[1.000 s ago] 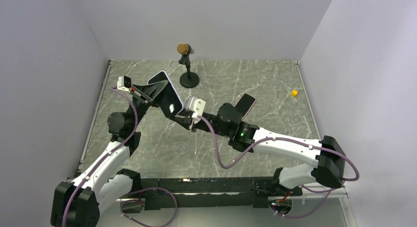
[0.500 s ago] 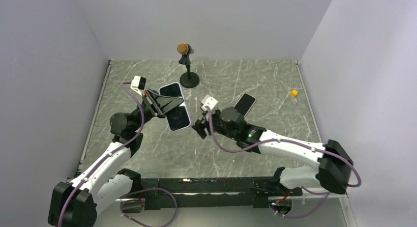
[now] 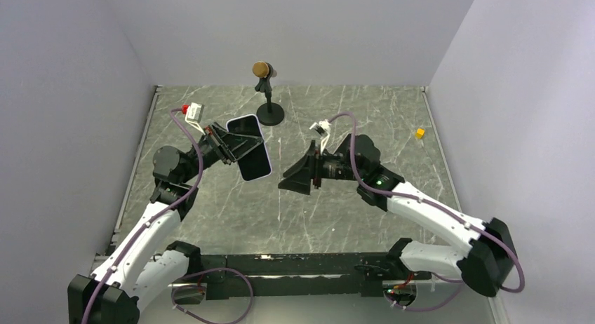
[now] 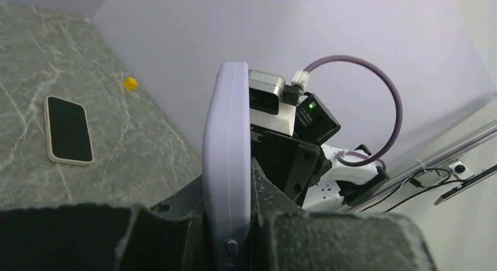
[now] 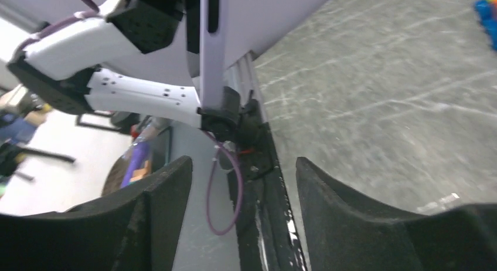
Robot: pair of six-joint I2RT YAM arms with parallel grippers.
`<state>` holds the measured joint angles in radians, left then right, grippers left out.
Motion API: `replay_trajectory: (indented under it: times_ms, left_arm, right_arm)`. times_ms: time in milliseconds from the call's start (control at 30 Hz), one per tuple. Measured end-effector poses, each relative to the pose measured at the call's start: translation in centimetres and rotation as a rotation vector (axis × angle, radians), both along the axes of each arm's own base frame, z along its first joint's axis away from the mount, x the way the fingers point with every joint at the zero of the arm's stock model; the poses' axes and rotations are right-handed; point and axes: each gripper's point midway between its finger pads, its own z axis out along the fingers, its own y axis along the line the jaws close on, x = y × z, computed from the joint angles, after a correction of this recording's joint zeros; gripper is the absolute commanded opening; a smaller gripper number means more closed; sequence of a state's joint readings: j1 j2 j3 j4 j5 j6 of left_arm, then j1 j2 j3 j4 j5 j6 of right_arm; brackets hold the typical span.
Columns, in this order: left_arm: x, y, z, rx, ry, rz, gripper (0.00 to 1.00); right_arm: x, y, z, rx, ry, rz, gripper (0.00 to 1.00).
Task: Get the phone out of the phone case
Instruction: Remove the phone case from the phone.
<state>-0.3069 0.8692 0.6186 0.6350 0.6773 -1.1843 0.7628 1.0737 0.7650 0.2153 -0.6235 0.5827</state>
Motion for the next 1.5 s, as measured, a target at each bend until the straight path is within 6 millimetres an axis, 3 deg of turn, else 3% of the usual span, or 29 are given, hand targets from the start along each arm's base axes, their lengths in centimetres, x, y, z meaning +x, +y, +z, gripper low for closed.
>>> replay_trajectory:
  times_ms: [100, 200, 467, 833, 867, 933, 1233, 1500]
  left_arm:
    - [0.0, 0.0, -0.2, 0.021, -0.007, 0.007, 0.00]
    - [0.0, 0.0, -0.4, 0.028, -0.005, 0.003, 0.00]
    - [-0.2, -0.1, -0.5, 0.031, -0.006, -0.005, 0.00]
    - [-0.5, -0.1, -0.4, 0.022, 0.012, -0.034, 0.00]
    - [-0.5, -0.1, -0.4, 0.020, 0.014, -0.035, 0.00]
    - [-0.6, -0.1, -0.3, 0.018, 0.016, -0.040, 0.00]
    - [-1.1, -0.6, 0.3, -0.067, 0.074, -0.160, 0.00]
    - [-1.4, 0.1, 1.5, -0.122, 0.054, -0.178, 0.00]
  right_arm:
    - [-0.1, 1.8, 1.2, 0.042, 0.058, 0.088, 0.53]
    - [0.1, 3.2, 1.7, 0.075, 0.103, 0.144, 0.52]
    - [-0.8, 3.8, 2.6, 0.129, 0.124, 0.234, 0.47]
    - [-0.6, 4.6, 2.3, 0.137, 0.115, 0.287, 0.20]
    - [-0.6, 4.7, 2.4, 0.138, 0.111, 0.295, 0.17]
    - [-0.7, 4.7, 2.5, 0.137, 0.096, 0.309, 0.00]
    - [-0.7, 4.6, 2.6, 0.092, -0.187, 0.342, 0.00]
    - [-0.5, 5.4, 3.1, 0.080, -0.277, 0.436, 0.00]
